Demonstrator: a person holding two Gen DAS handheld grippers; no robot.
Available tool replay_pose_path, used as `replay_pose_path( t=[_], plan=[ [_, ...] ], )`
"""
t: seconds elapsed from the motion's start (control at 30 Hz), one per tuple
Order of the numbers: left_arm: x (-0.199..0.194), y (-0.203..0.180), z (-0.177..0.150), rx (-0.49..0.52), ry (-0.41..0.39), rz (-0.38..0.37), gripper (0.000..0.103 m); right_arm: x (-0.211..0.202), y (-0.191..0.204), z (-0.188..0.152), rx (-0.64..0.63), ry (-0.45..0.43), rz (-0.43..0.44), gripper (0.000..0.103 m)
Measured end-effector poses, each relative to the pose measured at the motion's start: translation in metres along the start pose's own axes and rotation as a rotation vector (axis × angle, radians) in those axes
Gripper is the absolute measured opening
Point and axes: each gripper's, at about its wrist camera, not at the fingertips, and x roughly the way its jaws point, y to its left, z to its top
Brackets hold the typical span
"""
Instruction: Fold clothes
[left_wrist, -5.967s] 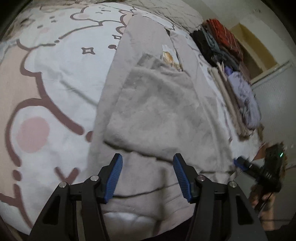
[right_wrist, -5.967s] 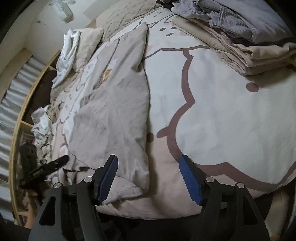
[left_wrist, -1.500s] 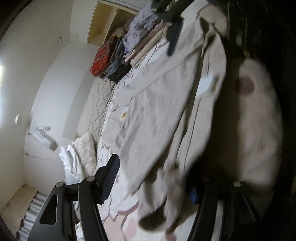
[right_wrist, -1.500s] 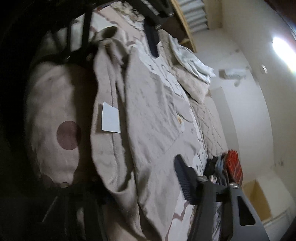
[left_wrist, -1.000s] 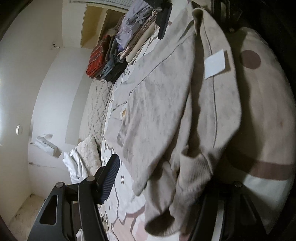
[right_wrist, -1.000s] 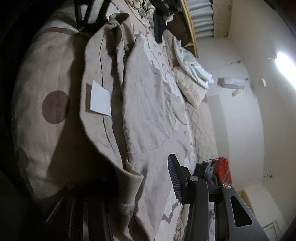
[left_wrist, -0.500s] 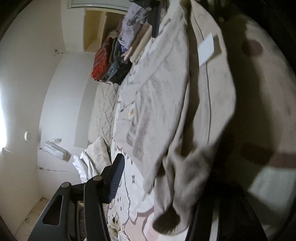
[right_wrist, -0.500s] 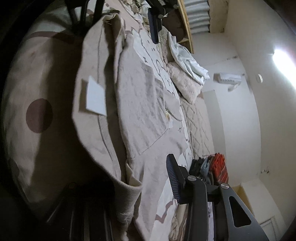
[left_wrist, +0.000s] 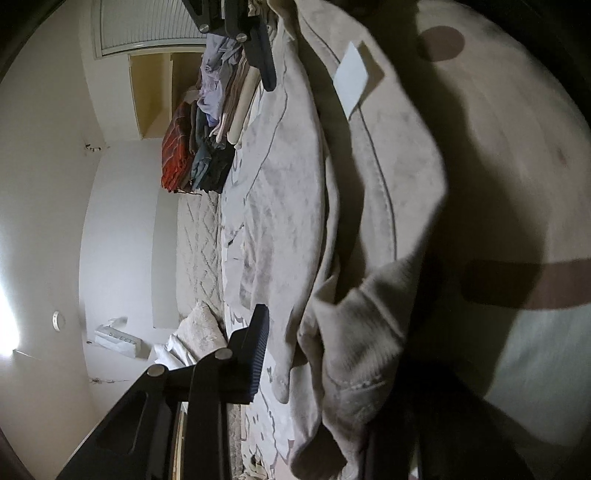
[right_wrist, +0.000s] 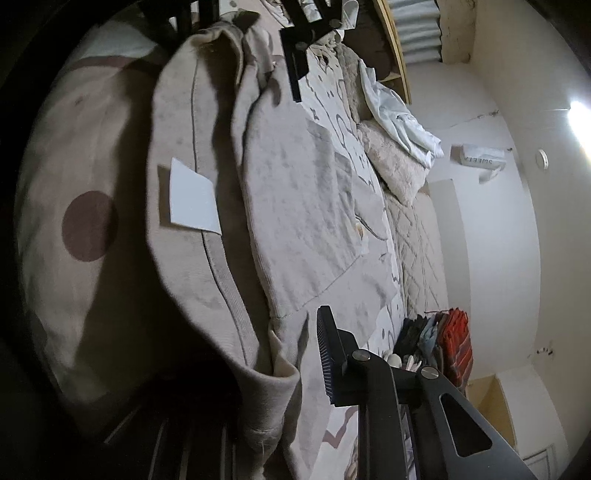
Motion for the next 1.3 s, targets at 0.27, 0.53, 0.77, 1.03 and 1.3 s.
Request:
replay_pose_path(
  t=[0.27, 0.53, 0.77, 1.03, 1.3],
  plan=[
    [0.003, -0.003, -0.001, -0.013, 0.015, -0.044, 0.010, 0.002, 0.007, -0.002, -0.060, -0.025, 0.014, 0.022],
    [0.003, 0.033, 0.005, -0.149, 0.062, -0.127, 0.006, 0.002, -0.019, 0.000, -0.057, -0.006, 0.061, 0.009],
    [-0.004, 0.107, 0.001, -0.342, 0.054, -0.155, 0.005, -0.010, -0.080, 0.006, 0.023, -0.008, 0.090, 0.007],
    [-0.044, 0.186, -0.008, -0.359, 0.008, -0.024, 0.005, -0.050, -0.154, 0.018, -0.023, -0.079, -0.035, 0.007],
    [-0.118, 0.232, -0.002, -0.533, 0.006, -0.268, 0.005, -0.119, -0.206, 0.028, 0.102, -0.074, 0.071, 0.007]
  ],
)
